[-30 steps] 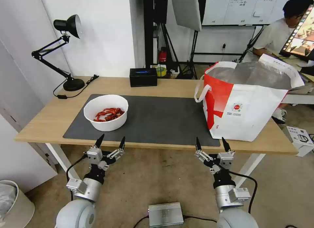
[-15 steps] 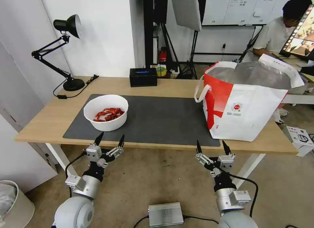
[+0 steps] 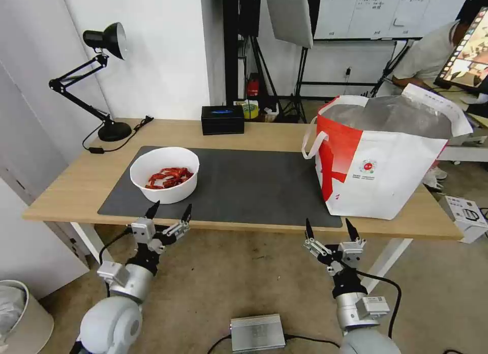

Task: Pick up the trash from the table and place it into the takeout bag.

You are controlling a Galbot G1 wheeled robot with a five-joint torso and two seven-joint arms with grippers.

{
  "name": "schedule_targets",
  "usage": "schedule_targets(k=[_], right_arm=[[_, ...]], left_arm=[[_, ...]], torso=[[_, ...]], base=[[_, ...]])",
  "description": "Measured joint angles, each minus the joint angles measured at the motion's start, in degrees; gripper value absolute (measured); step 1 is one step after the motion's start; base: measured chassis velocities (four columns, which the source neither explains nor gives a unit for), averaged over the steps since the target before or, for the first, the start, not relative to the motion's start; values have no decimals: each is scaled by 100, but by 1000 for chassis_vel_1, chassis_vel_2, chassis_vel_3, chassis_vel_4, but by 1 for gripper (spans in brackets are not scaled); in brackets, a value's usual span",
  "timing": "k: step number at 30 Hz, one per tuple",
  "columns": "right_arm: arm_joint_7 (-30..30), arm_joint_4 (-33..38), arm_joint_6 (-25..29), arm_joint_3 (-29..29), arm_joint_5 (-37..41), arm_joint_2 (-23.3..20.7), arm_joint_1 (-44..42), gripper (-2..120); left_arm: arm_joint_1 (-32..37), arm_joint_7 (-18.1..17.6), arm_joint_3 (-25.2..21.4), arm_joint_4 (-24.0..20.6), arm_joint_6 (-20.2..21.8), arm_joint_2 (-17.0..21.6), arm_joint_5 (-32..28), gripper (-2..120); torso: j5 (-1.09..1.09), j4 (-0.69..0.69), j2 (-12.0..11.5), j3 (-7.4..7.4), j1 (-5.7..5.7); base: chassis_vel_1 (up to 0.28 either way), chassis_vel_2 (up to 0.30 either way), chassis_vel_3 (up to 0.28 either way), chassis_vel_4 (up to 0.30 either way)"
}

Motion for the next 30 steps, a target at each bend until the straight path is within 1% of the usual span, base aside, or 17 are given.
schedule_targets(k=[1,4,5,7,9,12,13,15,16,20,21,23,24,27,28,30], right_arm=[[0,0,0,0,0,0,0,100],[0,-1,2,0,0,-1,1,100],[0,-1,2,0,0,-1,1,100],[0,-2,3,0,1,-1,2,100],[0,-1,3,1,1,-1,2,100],[0,-2,4,1,3,-1,2,100],[0,-2,4,1,3,-1,2,100],[0,-1,5,1,3,-1,3,100],[0,-1,5,1,3,-1,3,100],[-1,-2,5,1,4,-1,3,100],[-1,-2,5,1,4,-1,3,100],[-2,-2,5,1,4,-1,3,100],[-2,-2,5,1,4,-1,3,100],[-2,-2,5,1,4,-1,3,100],[-2,-2,5,1,4,-1,3,100],[-2,-2,5,1,4,-1,3,100]], left_arm=[[0,0,0,0,0,0,0,100],[-188,-140,-102,46,335,305,-316,100],[-188,-140,-102,46,335,305,-316,100],[-300,-171,-177,151,505,541,-500,100],[-339,-174,-196,183,550,616,-570,100],[-582,-238,-258,321,737,1010,-921,100],[-582,-238,-258,321,737,1010,-921,100],[-838,-264,-267,425,851,1349,-1174,100],[-838,-264,-267,425,851,1349,-1174,100],[-1279,-324,-233,652,1068,1834,-1492,100],[-1279,-324,-233,652,1068,1834,-1492,100],[-1587,-316,-133,881,1213,2095,-1580,100],[-1587,-316,-133,881,1213,2095,-1580,100],[-2125,-178,113,1284,1520,2429,-1817,100],[-2125,-178,113,1284,1520,2429,-1817,100],[-2501,-129,352,1552,1745,2593,-1981,100]], torso=[[0,0,0,0,0],[1,0,0,0,0],[1,0,0,0,0],[-1,1,0,0,0],[0,0,0,0,0],[-1,1,0,0,0],[-1,1,0,0,0],[1,0,0,0,0],[1,0,0,0,0],[-1,0,0,1,0],[-1,0,0,1,0],[-1,1,0,0,0],[-1,1,0,0,0],[0,0,0,1,0],[0,0,0,1,0],[0,0,0,1,0]], base=[[0,0,0,0],[0,0,0,0],[0,0,0,0],[0,0,0,0],[0,0,0,0],[0,0,0,0],[0,0,0,0],[0,0,0,0],[0,0,0,0],[0,0,0,0],[0,0,0,0],[0,0,0,0],[0,0,0,0],[0,0,0,0],[0,0,0,0],[0,0,0,0]])
